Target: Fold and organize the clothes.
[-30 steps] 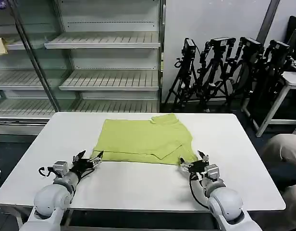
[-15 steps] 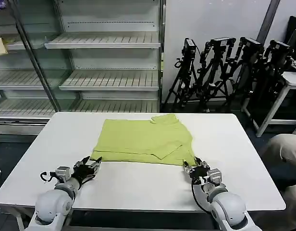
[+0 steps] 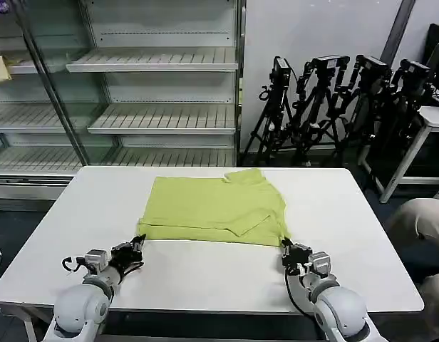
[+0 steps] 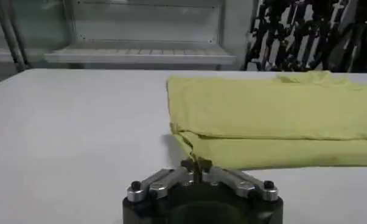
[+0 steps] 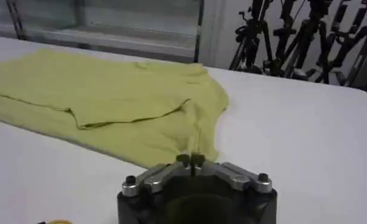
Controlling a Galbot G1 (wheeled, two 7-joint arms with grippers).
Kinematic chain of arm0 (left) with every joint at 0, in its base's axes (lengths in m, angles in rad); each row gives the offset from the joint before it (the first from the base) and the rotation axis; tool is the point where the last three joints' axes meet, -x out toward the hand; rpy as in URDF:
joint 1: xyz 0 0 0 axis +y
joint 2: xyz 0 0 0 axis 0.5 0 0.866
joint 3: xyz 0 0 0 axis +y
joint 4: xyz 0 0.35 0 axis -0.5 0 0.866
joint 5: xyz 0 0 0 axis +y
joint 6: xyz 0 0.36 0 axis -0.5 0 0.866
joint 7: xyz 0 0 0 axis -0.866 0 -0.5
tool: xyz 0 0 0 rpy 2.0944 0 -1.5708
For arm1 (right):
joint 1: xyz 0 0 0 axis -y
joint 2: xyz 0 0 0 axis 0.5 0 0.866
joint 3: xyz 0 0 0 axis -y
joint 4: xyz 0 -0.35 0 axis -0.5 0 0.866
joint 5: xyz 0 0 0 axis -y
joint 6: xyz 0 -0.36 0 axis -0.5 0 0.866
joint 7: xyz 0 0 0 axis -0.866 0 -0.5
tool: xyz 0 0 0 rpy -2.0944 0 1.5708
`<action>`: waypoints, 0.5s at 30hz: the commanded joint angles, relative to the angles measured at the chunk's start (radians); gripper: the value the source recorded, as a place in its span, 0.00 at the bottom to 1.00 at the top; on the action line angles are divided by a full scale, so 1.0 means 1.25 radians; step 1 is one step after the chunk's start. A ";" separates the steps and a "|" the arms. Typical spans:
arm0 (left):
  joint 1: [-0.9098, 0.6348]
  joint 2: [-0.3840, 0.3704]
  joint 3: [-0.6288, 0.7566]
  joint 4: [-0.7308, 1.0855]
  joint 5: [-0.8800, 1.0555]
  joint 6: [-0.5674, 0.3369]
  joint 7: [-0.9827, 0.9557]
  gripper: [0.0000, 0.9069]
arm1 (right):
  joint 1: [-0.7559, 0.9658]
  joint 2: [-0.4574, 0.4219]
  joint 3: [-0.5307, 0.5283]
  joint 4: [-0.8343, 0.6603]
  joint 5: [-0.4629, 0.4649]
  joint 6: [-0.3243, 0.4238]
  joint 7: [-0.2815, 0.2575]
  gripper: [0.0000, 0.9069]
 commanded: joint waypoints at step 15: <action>0.304 -0.017 -0.078 -0.254 0.010 -0.016 -0.007 0.01 | -0.278 -0.027 0.067 0.219 -0.054 0.032 -0.021 0.00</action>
